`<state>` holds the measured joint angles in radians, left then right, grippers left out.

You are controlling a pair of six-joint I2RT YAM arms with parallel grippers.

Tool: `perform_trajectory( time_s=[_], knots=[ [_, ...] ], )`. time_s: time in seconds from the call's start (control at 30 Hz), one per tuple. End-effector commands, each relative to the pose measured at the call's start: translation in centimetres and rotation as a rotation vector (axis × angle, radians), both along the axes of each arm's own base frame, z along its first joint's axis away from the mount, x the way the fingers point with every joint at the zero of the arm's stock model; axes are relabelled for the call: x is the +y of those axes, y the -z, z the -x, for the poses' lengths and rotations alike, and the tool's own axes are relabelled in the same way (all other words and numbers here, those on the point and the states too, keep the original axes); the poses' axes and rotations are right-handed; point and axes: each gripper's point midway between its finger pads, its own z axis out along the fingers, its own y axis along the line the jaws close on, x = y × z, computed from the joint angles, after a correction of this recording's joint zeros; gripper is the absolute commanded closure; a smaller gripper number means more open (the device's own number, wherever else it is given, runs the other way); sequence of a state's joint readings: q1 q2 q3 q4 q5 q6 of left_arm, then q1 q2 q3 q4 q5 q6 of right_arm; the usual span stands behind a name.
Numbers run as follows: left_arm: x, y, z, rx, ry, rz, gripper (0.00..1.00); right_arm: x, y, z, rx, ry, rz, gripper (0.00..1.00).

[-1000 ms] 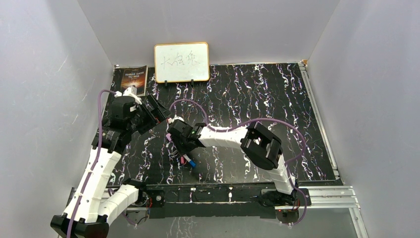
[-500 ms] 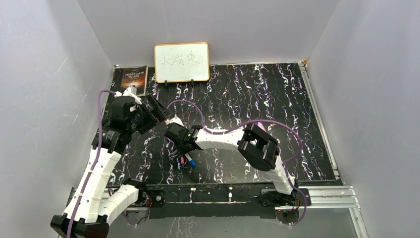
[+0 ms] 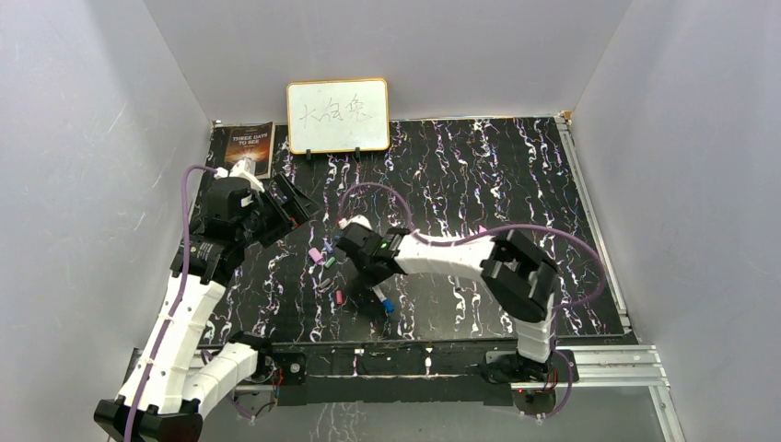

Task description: Open the pen caps

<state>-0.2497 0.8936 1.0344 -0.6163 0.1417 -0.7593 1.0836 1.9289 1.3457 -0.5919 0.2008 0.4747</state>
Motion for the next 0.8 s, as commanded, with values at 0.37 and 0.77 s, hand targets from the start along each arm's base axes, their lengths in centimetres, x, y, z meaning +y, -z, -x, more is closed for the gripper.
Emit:
perform_trajectory(
  time_s=[0.37,0.77],
  knots=[
    [-5.8,-0.4,0.3,-0.047,0.247,0.285,0.02,-8.1,-15.9,-6.1,0.007,0.169,-0.604,1.0],
    [-12.5,1.4,2.8,-0.022,0.399,0.356,0.02,-6.6,-22.0,-8.0,0.021,0.186,-0.959,1.0]
  ],
)
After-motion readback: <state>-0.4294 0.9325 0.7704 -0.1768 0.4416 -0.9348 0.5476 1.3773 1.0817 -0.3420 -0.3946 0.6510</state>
